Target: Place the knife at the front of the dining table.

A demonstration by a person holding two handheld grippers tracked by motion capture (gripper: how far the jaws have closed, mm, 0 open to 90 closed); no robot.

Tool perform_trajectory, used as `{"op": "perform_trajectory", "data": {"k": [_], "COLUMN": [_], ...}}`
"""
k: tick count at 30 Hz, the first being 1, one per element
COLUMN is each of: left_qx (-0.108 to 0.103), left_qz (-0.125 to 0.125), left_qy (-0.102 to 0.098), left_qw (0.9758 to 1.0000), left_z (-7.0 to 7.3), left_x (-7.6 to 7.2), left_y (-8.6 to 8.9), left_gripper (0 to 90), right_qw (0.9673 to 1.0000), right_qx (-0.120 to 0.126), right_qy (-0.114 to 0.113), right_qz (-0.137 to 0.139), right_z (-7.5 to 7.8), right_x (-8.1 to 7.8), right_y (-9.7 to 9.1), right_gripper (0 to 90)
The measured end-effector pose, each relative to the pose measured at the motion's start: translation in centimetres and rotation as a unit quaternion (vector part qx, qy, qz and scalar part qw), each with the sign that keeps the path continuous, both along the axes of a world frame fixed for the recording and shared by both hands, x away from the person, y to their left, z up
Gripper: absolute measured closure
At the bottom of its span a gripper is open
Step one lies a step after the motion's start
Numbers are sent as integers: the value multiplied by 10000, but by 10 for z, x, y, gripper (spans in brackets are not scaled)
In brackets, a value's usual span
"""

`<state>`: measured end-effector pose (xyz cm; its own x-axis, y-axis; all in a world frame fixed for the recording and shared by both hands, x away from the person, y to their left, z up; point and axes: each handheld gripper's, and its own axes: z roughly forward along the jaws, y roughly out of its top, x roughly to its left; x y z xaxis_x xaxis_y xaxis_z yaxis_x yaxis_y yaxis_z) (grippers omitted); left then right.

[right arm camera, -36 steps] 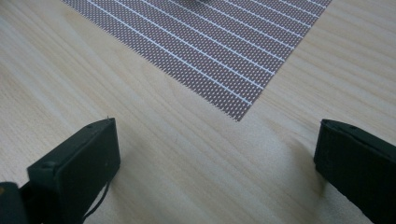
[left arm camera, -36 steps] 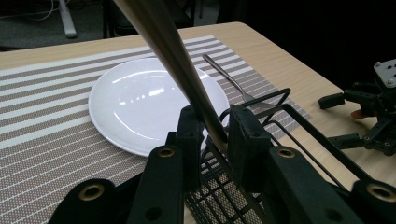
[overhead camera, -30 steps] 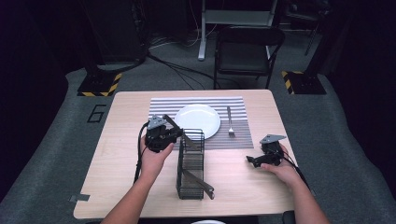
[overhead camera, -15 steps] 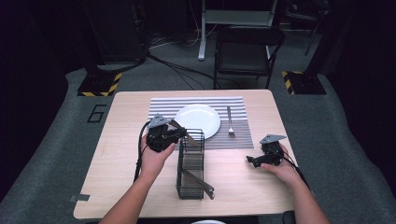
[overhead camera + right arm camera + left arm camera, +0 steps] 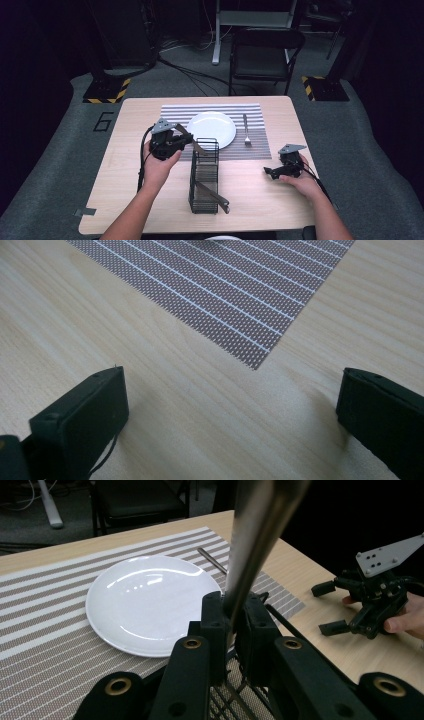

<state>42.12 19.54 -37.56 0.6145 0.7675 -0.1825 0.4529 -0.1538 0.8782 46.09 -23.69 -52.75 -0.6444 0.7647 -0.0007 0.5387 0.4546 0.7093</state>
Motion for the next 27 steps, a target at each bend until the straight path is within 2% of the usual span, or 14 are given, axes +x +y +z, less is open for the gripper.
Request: {"op": "perform_trajectory", "data": {"k": [5,13,21,25,27], "left_qx": [-51,-34,19,-138,-176], "left_qz": [98,170,234,245,234], "left_qy": [-113,-70,-148,-63,-86], "left_qw": [9999,9998,9996,9996,9995], "left_z": [4,9,12,14,16], "left_x": [6,16,24,28,30], "left_y": [-4,-14,-19,-20,-20], "left_gripper": [827,828,832,832,832], "right_qw": [10000,10000,10000,10000,10000], "right_qx": [0,1,3,3,3], "right_qy": [2,1,1,2,2], "right_qz": [-4,0,8,8,8], "right_z": [0,0,0,0,0], "right_x": [0,0,0,0,0], "right_y": [0,0,0,0,0], "right_gripper": [0,0,0,0,0]}}
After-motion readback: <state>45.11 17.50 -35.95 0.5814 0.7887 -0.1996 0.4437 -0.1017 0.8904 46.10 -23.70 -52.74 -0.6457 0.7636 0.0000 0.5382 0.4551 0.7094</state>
